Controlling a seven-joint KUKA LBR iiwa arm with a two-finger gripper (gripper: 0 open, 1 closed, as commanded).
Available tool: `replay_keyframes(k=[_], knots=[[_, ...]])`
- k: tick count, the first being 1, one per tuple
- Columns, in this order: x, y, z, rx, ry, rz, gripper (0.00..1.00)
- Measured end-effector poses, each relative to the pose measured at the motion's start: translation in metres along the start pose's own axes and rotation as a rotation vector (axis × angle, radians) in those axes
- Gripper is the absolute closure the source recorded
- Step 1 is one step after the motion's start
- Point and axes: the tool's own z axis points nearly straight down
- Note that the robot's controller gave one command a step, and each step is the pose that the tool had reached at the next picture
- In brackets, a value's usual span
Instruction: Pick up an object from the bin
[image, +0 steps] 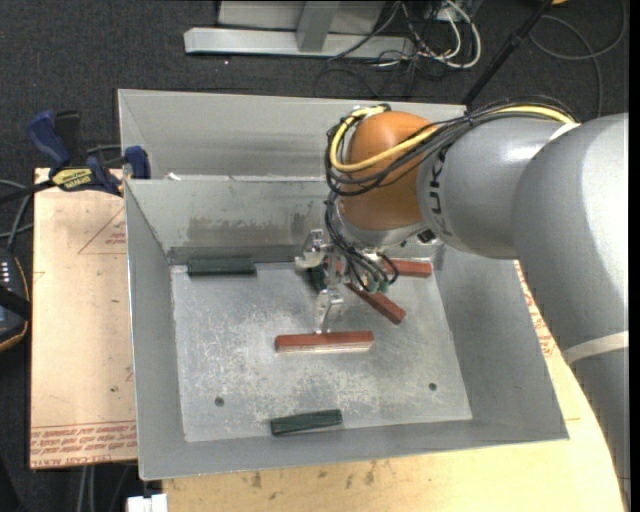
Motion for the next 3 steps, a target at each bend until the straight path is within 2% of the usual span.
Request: replay_keyframes(k=[1, 2, 3], knots=[[0.089, 0.011, -0.004, 0.005, -0.015, -0.189, 1.0], [0.089, 0.011, -0.004, 0.005, -0.015, -0.189, 1.0], [0.097, 0.017, -0.044, 0.001, 0.014, -0.184, 1.0]])
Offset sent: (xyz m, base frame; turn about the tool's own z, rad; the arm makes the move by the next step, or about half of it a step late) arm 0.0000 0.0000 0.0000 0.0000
